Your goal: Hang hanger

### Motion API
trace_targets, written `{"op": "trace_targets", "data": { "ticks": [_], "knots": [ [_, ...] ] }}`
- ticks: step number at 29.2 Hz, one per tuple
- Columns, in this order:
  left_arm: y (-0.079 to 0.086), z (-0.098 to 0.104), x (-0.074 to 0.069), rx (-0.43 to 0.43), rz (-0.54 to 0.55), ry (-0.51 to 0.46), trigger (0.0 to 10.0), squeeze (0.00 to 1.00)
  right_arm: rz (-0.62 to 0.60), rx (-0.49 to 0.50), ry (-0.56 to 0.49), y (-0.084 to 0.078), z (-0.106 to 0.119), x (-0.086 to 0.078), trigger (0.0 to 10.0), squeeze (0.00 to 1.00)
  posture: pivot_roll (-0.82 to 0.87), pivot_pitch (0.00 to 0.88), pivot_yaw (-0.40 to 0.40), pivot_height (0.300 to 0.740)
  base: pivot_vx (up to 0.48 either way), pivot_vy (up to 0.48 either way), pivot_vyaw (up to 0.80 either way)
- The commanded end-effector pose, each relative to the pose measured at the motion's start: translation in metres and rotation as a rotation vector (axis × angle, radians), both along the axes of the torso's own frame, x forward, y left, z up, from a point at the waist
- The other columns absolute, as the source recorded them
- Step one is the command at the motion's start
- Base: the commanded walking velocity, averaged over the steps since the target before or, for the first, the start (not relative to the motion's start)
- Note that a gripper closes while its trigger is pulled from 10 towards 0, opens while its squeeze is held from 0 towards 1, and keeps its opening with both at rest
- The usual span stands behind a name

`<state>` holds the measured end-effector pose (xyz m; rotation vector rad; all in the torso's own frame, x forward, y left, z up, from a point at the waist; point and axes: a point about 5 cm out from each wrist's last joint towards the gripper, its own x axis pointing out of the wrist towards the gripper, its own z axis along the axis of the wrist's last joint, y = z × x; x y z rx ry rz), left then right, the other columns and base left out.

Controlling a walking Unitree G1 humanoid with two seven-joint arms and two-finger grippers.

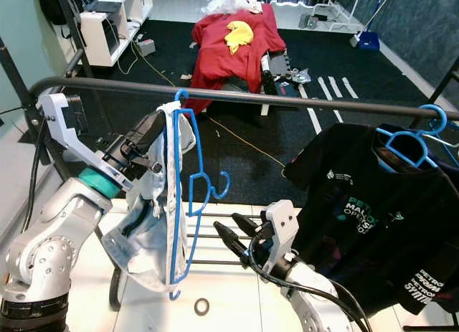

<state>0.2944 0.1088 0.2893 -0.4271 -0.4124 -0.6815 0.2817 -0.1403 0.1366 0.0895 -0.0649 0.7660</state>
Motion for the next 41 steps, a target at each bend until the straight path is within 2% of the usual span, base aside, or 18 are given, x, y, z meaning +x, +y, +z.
{"op": "trace_targets", "data": {
  "ticks": [1,14,15,16,17,21,25,27,28,29,30,31,33,35,38,41],
  "knots": [
    [-0.004,0.011,-0.007,-0.009,-0.037,-0.061,0.0,0.00,0.009,0.004,0.014,0.000,-0.005,-0.002,10.0,0.00,-0.10,0.133,0.060,0.740,0.000,0.000,0.00],
    [-0.005,0.017,-0.012,-0.040,-0.089,-0.060,0.0,0.00,0.132,0.009,0.018,0.013,-0.005,0.002,10.0,0.00,-0.09,0.126,0.059,0.740,0.000,0.000,0.00],
    [-0.004,0.018,-0.013,-0.046,-0.095,-0.059,0.0,0.00,0.182,0.027,0.015,0.019,-0.002,0.001,4.9,0.00,-0.09,0.126,0.060,0.740,0.000,0.000,0.00],
    [-0.004,0.018,-0.013,-0.046,-0.095,-0.059,0.0,0.00,0.182,0.027,0.015,0.019,-0.002,0.001,4.9,0.00,-0.09,0.126,0.060,0.740,0.000,0.000,0.00],
    [-0.004,0.018,-0.014,-0.049,-0.098,-0.058,0.0,0.00,0.217,0.043,0.008,0.023,0.001,0.000,0.0,0.00,-0.08,0.127,0.059,0.740,0.000,0.000,0.00],
    [-0.003,0.017,-0.014,-0.047,-0.091,-0.046,0.0,0.00,0.257,0.064,-0.017,0.025,0.009,-0.002,0.0,0.00,-0.08,0.132,0.055,0.740,0.000,0.000,0.00],
    [-0.002,0.008,-0.008,0.009,-0.021,-0.005,0.0,0.00,0.269,0.073,-0.062,0.022,0.021,-0.008,0.0,0.00,-0.09,0.138,0.052,0.740,0.000,0.000,0.00],
    [-0.002,-0.004,0.002,0.094,0.080,0.037,0.0,0.00,0.270,0.072,-0.089,0.020,0.029,-0.013,0.0,0.00,-0.10,0.144,0.050,0.740,0.000,0.000,0.00],
    [-0.002,-0.004,0.002,0.094,0.080,0.037,0.0,0.00,0.270,0.072,-0.089,0.020,0.029,-0.013,0.0,0.00,-0.10,0.144,0.050,0.740,0.000,0.000,0.00],
    [-0.001,-0.014,0.011,0.179,0.180,0.077,0.0,0.00,0.266,0.071,-0.109,0.018,0.034,-0.018,0.0,0.00,-0.10,0.145,0.050,0.740,0.000,0.000,0.00],
    [-0.001,-0.014,0.011,0.179,0.180,0.077,0.0,0.00,0.266,0.071,-0.109,0.018,0.034,-0.018,0.0,0.00,-0.10,0.145,0.050,0.740,0.000,0.000,0.00],
    [0.001,-0.034,0.026,0.333,0.337,0.134,0.0,0.00,0.249,0.067,-0.135,0.016,0.041,-0.025,0.0,0.00,-0.12,0.148,0.055,0.740,0.000,0.000,0.00],
    [0.001,-0.038,0.029,0.364,0.364,0.149,0.0,0.00,0.242,0.066,-0.140,0.015,0.042,-0.027,0.0,0.00,-0.12,0.148,0.055,0.740,0.000,0.000,0.00],
    [-0.002,-0.039,0.029,0.363,0.347,0.152,0.0,0.00,0.224,0.055,-0.142,0.014,0.042,-0.028,0.0,0.00,-0.13,0.148,0.063,0.740,0.000,0.000,0.00],
    [-0.012,-0.039,0.024,0.330,0.261,0.152,0.0,0.00,0.164,0.026,-0.157,0.012,0.041,-0.025,0.0,0.00,-0.14,0.147,0.069,0.740,0.000,0.000,0.00],
    [-0.014,-0.039,0.023,0.325,0.239,0.153,0.0,0.00,0.145,0.020,-0.166,0.012,0.042,-0.023,0.0,0.00,-0.14,0.147,0.069,0.740,0.000,0.000,0.00]
  ]
}}
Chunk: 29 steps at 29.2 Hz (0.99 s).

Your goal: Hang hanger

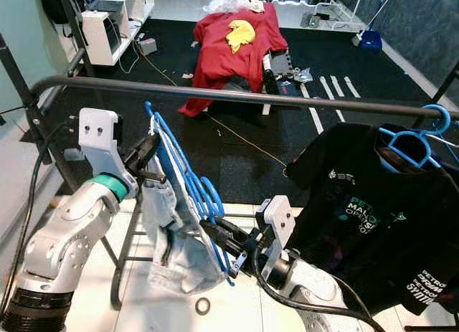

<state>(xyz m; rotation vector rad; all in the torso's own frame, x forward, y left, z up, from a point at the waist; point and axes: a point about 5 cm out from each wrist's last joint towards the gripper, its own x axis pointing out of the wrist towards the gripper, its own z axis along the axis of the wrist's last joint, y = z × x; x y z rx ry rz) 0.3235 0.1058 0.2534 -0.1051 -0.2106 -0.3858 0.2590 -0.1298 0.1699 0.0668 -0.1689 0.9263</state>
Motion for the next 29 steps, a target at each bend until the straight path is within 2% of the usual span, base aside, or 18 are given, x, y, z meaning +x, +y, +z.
{"op": "trace_targets", "data": {
  "ticks": [1,5,8,11,12,13,18,19,20,29],
  "knots": [
    [-0.011,-0.003,-0.006,-0.002,-0.083,0.009,0.0,0.00,-0.011,0.011,-0.056,0.002,0.008,0.000,0.0,0.00,-0.14,0.147,0.069,0.740,0.000,0.000,0.00],
    [-0.018,-0.005,-0.012,-0.016,-0.146,0.016,0.0,0.00,-0.049,0.003,-0.079,0.002,0.011,0.005,0.0,0.00,-0.13,0.146,0.070,0.740,0.000,0.000,0.00],
    [-0.025,-0.005,-0.021,-0.095,-0.249,0.035,0.0,0.00,-0.104,-0.011,-0.098,0.004,0.013,0.012,0.0,0.00,-0.12,0.146,0.063,0.740,0.000,0.000,0.00],
    [-0.027,-0.005,-0.022,-0.110,-0.273,0.039,0.0,0.00,-0.119,-0.017,-0.100,0.005,0.013,0.013,0.0,0.00,-0.12,0.146,0.063,0.740,0.000,0.000,0.00],
    [-0.028,-0.006,-0.024,-0.128,-0.298,0.053,0.0,0.00,-0.142,-0.024,-0.103,0.004,0.012,0.014,3.2,0.00,-0.12,0.146,0.061,0.740,0.000,0.000,0.00],
    [-0.029,-0.008,-0.025,-0.143,-0.308,0.070,0.0,0.00,-0.165,-0.036,-0.105,0.004,0.011,0.016,10.0,0.00,-0.12,0.147,0.060,0.740,0.000,0.000,0.00],
    [-0.029,-0.010,-0.026,-0.162,-0.313,0.086,0.0,0.00,-0.182,-0.050,-0.109,0.006,0.009,0.017,10.0,0.00,-0.12,0.149,0.061,0.740,0.000,0.000,0.00],
    [-0.029,-0.010,-0.026,-0.166,-0.314,0.088,0.0,0.00,-0.180,-0.052,-0.113,0.007,0.008,0.016,10.0,0.18,-0.12,0.149,0.061,0.740,0.000,0.000,0.00],
    [-0.029,-0.009,-0.026,-0.168,-0.316,0.088,0.0,0.00,-0.178,-0.054,-0.117,0.008,0.008,0.016,10.0,0.74,-0.12,0.149,0.062,0.740,0.000,0.000,0.00],
    [-0.029,-0.009,-0.026,-0.168,-0.316,0.088,0.0,0.00,-0.178,-0.054,-0.117,0.008,0.008,0.016,10.0,0.74,-0.12,0.149,0.062,0.740,0.000,0.000,0.00]
  ]
}}
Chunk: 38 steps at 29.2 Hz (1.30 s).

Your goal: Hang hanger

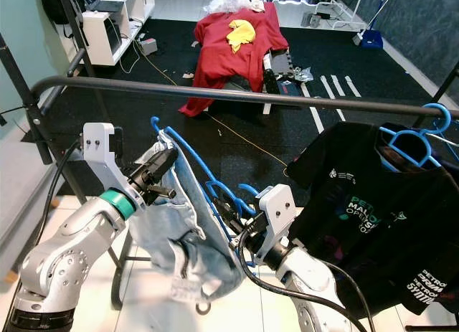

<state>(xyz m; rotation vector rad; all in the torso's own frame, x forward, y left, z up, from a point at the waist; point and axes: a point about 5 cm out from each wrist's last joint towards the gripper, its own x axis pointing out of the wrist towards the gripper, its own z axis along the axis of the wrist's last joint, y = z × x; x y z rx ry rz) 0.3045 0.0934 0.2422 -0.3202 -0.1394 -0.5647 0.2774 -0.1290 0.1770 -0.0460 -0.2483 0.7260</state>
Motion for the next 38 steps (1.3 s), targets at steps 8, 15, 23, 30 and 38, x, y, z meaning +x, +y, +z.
{"op": "trace_targets", "data": {
  "ticks": [8,15,23,30,38],
  "knots": [
    [-0.014,0.005,-0.008,-0.015,-0.105,-0.023,0.0,0.00,0.064,-0.042,-0.014,0.013,-0.003,0.006,0.0,0.00,-0.11,0.137,0.053,0.740,0.000,0.000,0.00],
    [-0.013,0.002,-0.008,0.005,-0.096,-0.014,0.0,0.00,0.033,-0.050,-0.025,0.010,-0.003,0.007,0.0,0.00,-0.11,0.136,0.049,0.740,0.000,0.000,0.00],
    [0.002,-0.031,0.008,0.224,0.103,0.030,10.0,0.00,-0.033,-0.108,-0.069,0.003,-0.001,-0.003,0.0,0.00,-0.13,0.144,0.055,0.740,0.000,0.000,0.00],
    [-0.003,-0.035,0.010,0.353,0.175,-0.034,9.8,1.00,0.008,-0.130,-0.052,0.007,-0.002,-0.017,0.0,0.00,-0.14,0.154,0.053,0.740,0.000,0.000,0.00],
    [0.003,-0.035,0.014,0.466,0.257,-0.103,0.0,0.00,0.047,-0.161,-0.020,0.007,-0.008,-0.028,0.0,0.00,-0.14,0.158,0.049,0.740,0.000,0.000,0.00]
  ]
}}
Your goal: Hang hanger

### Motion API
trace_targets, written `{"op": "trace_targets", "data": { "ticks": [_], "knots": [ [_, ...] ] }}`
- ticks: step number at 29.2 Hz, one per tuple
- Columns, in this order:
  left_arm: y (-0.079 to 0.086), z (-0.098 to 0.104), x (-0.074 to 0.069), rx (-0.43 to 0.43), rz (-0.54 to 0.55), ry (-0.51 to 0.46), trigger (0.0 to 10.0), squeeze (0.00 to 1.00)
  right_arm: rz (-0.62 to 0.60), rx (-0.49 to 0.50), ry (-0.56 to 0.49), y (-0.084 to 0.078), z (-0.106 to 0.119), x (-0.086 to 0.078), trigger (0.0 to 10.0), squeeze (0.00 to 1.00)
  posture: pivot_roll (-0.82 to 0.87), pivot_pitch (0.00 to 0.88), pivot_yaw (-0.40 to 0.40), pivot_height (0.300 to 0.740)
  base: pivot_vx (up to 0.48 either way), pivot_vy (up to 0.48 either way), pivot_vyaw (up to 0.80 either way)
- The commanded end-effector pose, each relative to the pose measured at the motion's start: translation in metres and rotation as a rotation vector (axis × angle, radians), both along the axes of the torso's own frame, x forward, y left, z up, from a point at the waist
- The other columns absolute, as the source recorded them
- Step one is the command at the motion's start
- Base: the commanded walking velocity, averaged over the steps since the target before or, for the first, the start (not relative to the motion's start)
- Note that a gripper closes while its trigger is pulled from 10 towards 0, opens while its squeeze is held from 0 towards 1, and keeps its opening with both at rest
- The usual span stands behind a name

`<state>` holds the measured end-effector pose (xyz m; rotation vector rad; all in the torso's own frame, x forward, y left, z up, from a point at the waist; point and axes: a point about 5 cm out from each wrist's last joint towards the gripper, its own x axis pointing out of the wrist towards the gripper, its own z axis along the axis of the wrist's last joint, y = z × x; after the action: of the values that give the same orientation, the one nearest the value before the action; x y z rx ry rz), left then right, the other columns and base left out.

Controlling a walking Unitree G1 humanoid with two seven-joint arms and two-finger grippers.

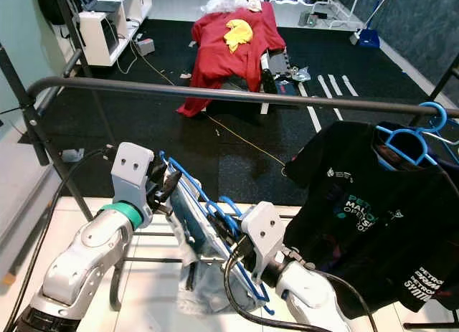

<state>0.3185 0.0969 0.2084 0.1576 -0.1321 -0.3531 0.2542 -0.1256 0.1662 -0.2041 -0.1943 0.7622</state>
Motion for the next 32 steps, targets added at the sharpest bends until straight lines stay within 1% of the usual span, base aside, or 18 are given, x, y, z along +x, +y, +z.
{"op": "trace_targets", "data": {
  "ticks": [1,5,6,7,10,13,15,16,17,18,21,24,25,27,28,30,31,32],
  "knots": [
    [0.000,-0.003,0.000,0.038,0.012,-0.021,0.0,0.00,0.039,0.001,-0.003,0.004,0.002,-0.008,0.0,0.00,-0.14,0.159,0.048,0.740,0.000,0.000,0.00],
    [-0.001,-0.006,0.000,0.070,0.005,-0.027,0.0,0.00,0.044,-0.002,0.004,0.004,0.002,-0.012,0.0,0.00,-0.14,0.159,0.048,0.740,0.000,0.000,0.00],
    [-0.001,-0.008,-0.001,0.092,0.004,-0.024,0.2,0.00,0.045,-0.002,0.003,0.004,0.003,-0.013,0.0,0.00,-0.14,0.161,0.049,0.740,0.000,0.000,0.00],
    [0.000,-0.013,-0.001,0.129,-0.004,-0.015,10.0,0.00,0.041,0.001,-0.002,0.004,0.005,-0.014,0.0,0.00,-0.15,0.162,0.051,0.740,0.000,0.000,0.00],
    [0.005,-0.022,-0.004,0.162,-0.041,0.033,10.0,0.00,0.029,0.003,-0.015,0.002,0.010,-0.014,0.0,0.00,-0.15,0.164,0.053,0.740,0.000,0.000,0.00],
    [0.009,-0.024,-0.006,0.146,-0.059,0.066,10.0,0.00,0.023,-0.002,-0.019,0.000,0.011,-0.013,0.0,0.00,-0.15,0.166,0.055,0.740,0.000,0.000,0.00],
    [0.022,-0.029,-0.008,0.137,-0.057,0.112,10.0,0.00,0.010,-0.012,-0.025,-0.004,0.012,-0.012,0.0,0.00,-0.14,0.168,0.061,0.740,0.000,0.000,0.00],
    [0.022,-0.029,-0.008,0.137,-0.057,0.112,10.0,0.00,0.010,-0.012,-0.025,-0.004,0.012,-0.012,0.0,0.00,-0.14,0.168,0.061,0.740,0.000,0.000,0.00],
    [0.028,-0.030,-0.009,0.123,-0.049,0.125,10.0,0.00,0.006,-0.014,-0.027,-0.006,0.013,-0.012,0.0,0.00,-0.14,0.169,0.062,0.740,0.000,0.000,0.00],
    [0.033,-0.027,-0.010,0.104,-0.028,0.115,10.0,1.00,0.005,-0.016,-0.028,-0.006,0.014,-0.012,0.0,0.00,-0.14,0.170,0.063,0.740,0.000,0.000,0.00],
    [0.038,-0.024,-0.009,0.111,0.006,0.088,10.0,1.00,0.005,-0.017,-0.029,-0.007,0.014,-0.012,0.0,0.00,-0.13,0.171,0.066,0.740,0.000,0.000,0.00],
    [0.053,-0.014,-0.006,0.077,0.130,0.051,10.0,1.00,0.006,-0.019,-0.033,-0.007,0.015,-0.012,0.0,0.00,-0.13,0.171,0.068,0.740,0.000,0.000,0.00],
    [0.053,-0.014,-0.006,0.077,0.130,0.051,10.0,1.00,0.006,-0.019,-0.033,-0.007,0.015,-0.012,0.0,0.00,-0.13,0.171,0.068,0.740,0.000,0.000,0.00],
    [0.060,-0.009,-0.004,0.012,0.153,0.052,10.0,1.00,-0.002,-0.022,-0.035,-0.008,0.016,-0.011,0.0,0.00,-0.13,0.171,0.069,0.740,0.000,0.000,0.00],
    [0.062,-0.006,-0.005,0.000,0.145,0.054,10.0,0.85,-0.006,-0.024,-0.036,-0.009,0.016,-0.010,0.0,0.00,-0.13,0.170,0.071,0.740,0.000,0.000,0.00],
    [0.062,-0.006,-0.005,0.000,0.145,0.054,10.0,0.85,-0.006,-0.024,-0.036,-0.009,0.016,-0.010,0.0,0.00,-0.13,0.170,0.071,0.740,0.000,0.000,0.00],
    [0.062,-0.006,-0.007,0.009,0.116,0.061,10.0,0.00,-0.009,-0.027,-0.039,-0.010,0.016,-0.010,0.0,0.00,-0.13,0.169,0.074,0.740,0.000,0.000,0.00],
    [0.061,-0.007,-0.009,0.043,0.077,0.068,10.0,0.00,-0.013,-0.030,-0.042,-0.011,0.017,-0.009,0.0,0.00,-0.13,0.168,0.073,0.740,0.000,0.000,0.00]
  ]
}}
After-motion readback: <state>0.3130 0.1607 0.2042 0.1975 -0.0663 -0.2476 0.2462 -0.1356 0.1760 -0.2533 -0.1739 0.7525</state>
